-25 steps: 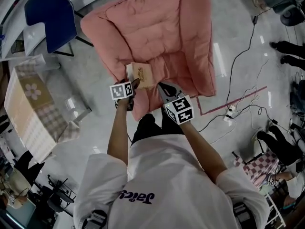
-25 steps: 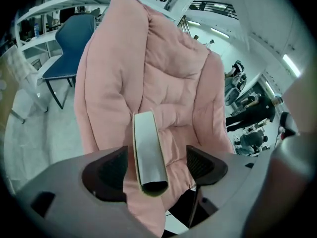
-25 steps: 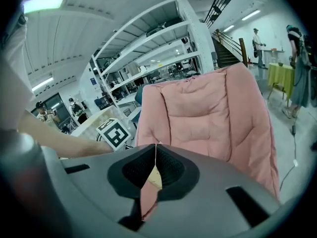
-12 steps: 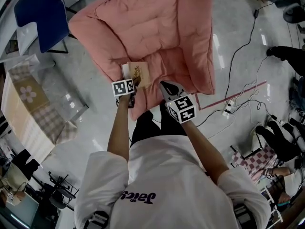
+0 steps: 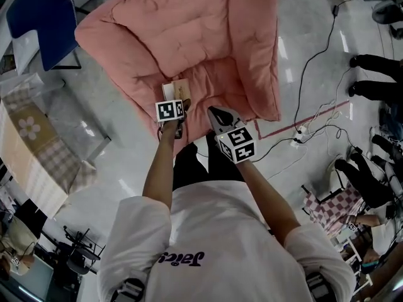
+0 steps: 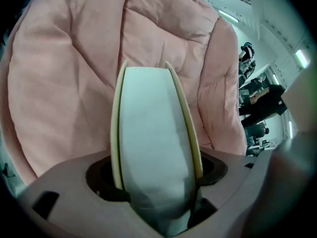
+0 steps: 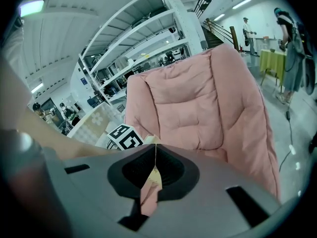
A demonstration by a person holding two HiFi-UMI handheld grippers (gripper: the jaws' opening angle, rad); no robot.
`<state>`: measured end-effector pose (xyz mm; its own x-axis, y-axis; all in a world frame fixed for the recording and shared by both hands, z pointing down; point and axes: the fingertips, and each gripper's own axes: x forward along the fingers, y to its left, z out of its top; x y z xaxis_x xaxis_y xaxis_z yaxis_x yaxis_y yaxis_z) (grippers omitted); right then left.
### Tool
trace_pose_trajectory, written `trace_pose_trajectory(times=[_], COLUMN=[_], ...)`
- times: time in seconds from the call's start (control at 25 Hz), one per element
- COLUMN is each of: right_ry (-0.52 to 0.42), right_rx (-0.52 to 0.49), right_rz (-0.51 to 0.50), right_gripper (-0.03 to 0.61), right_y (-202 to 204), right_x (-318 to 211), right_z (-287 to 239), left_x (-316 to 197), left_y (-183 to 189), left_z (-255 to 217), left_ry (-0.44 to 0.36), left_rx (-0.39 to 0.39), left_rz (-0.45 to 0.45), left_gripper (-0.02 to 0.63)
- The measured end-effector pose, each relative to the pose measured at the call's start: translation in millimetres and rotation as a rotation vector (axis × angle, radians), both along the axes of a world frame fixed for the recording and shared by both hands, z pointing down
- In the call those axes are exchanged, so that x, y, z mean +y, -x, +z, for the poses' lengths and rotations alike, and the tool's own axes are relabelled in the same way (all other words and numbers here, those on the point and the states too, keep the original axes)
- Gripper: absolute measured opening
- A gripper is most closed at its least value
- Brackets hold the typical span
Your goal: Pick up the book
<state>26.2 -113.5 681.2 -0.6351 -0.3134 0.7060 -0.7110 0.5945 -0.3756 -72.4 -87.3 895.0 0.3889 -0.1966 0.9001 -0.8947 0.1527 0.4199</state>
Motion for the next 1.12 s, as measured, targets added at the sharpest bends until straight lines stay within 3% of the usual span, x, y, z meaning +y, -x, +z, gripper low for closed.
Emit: trace_pose_trajectory(times=[0.24, 0.52, 0.64, 0.88, 1.12], right_ry=[0.028, 0.025, 0.010, -0.035, -0.115], right_rx=[0.009, 0.016, 0.012, 0.003, -0.021], right_rz=[0.026, 0.061, 0.088, 0.115, 0.139], right_gripper=[0.014, 0.014, 0.014, 0.014, 0.014], right_y=[-11.7, -17.7, -19.3, -17.6, -10.3], right_x=[4.7, -1.1, -8.4, -12.4, -14.7], right_z=[14.3, 19.3, 16.0, -3.2, -37.5], left_x=[9.5, 6.7, 2.6, -5.1, -25.9], left_y=[-6.6, -1.1, 1.0, 7.8, 23.6], left_z=[18.6, 14.6, 6.1, -36.2, -110.8], left_ry=[0.051, 0.100, 0.100, -0.006, -0.210], left_rx=[-0.038, -0.121, -0.118, -0.108, -0.126], left_rz=[-0.005, -0.062, -0.074, -0.089, -0.099], left_gripper=[0.348, 0.233, 0.227, 0.227, 0.227])
